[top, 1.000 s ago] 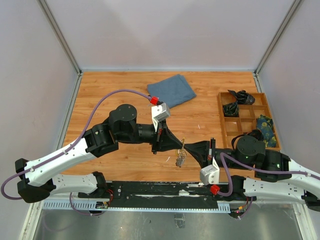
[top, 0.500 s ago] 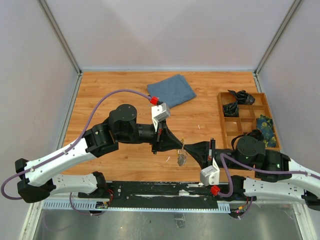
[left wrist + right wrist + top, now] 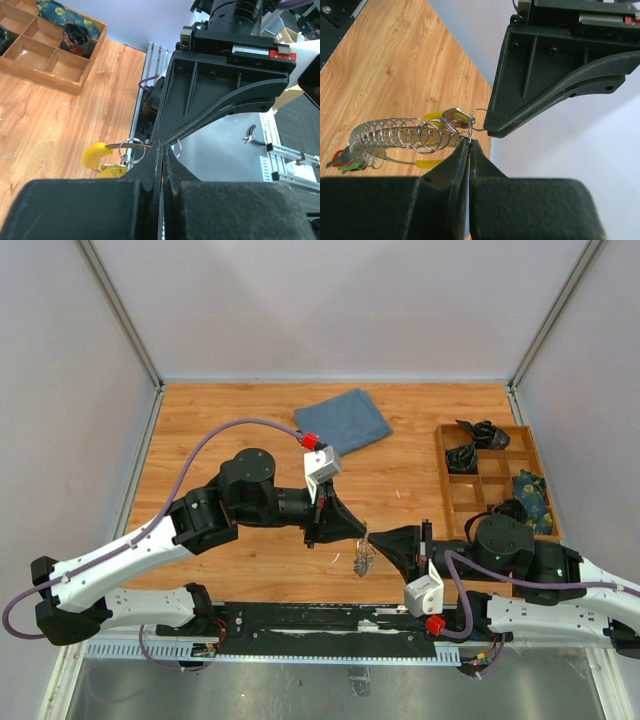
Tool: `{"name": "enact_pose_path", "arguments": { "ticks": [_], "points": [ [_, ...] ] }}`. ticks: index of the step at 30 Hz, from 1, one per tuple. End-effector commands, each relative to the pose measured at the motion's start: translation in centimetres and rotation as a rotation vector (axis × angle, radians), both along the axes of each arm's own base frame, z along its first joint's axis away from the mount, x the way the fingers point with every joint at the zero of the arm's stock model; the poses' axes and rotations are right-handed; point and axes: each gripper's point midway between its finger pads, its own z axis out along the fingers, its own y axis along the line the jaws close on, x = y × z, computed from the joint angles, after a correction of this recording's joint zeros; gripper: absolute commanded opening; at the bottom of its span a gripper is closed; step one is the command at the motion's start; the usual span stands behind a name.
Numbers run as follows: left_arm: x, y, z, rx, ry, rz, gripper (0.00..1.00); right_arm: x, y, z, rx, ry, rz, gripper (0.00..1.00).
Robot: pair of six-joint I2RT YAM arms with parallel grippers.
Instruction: Put the keys on the keyring
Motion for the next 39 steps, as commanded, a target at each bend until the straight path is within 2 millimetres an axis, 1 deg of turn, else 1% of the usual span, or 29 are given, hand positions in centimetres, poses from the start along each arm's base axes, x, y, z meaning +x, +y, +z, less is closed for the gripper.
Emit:
{"name": "enact_pose_path", "arguments": {
  "ticks": [1, 8, 12, 19, 23, 25, 28, 33, 36, 39],
  "points": [
    [0.0, -0.2, 0.8, -0.012, -0.017, 0.001, 0.00, -1.2, -0.3, 2.9, 0.090, -0.021, 0.056, 0.01],
    [0.0, -0.3, 0.7, -0.008, -0.018, 0.002, 0.01, -1.8, -0.3, 3.8, 0.135, -0.001, 0.078, 0.01],
    [0.1, -0.3, 0.7, -0.009, -0.017, 0.004, 0.01, -2.1, -0.2, 4.3, 0.171, 0.047, 0.086, 0.01],
    [0.0, -0.3, 1.1, -0.029, -0.022, 0.004, 0.01, -1.8, 0.2, 5.0, 0.247, 0.219, 0.039, 0.01],
    [0.1, -0.2, 1.3, -0.042, -0.027, 0.015, 0.01, -1.5, 0.4, 5.7, 0.321, 0.327, 0.013, 0.01],
    [0.2, 0.0, 1.5, -0.049, -0.031, 0.023, 0.05, -1.5, 0.3, 6.1, 0.373, 0.377, 0.006, 0.00],
    [0.3, 0.2, 1.8, -0.062, -0.038, 0.035, 0.13, -1.1, 0.3, 6.4, 0.446, 0.464, -0.015, 0.01],
    [0.8, 0.8, 3.0, -0.112, -0.066, 0.084, 0.29, -1.0, 0.7, 6.9, 0.557, 0.590, -0.015, 0.01],
    [1.4, 1.5, 4.0, -0.147, -0.087, 0.131, 0.35, -0.8, 0.6, 7.4, 0.631, 0.646, -0.007, 0.01],
    [1.8, 2.2, 4.9, -0.185, -0.105, 0.172, 0.39, -0.6, 0.6, 7.5, 0.668, 0.681, -0.011, 0.01]
  ]
}}
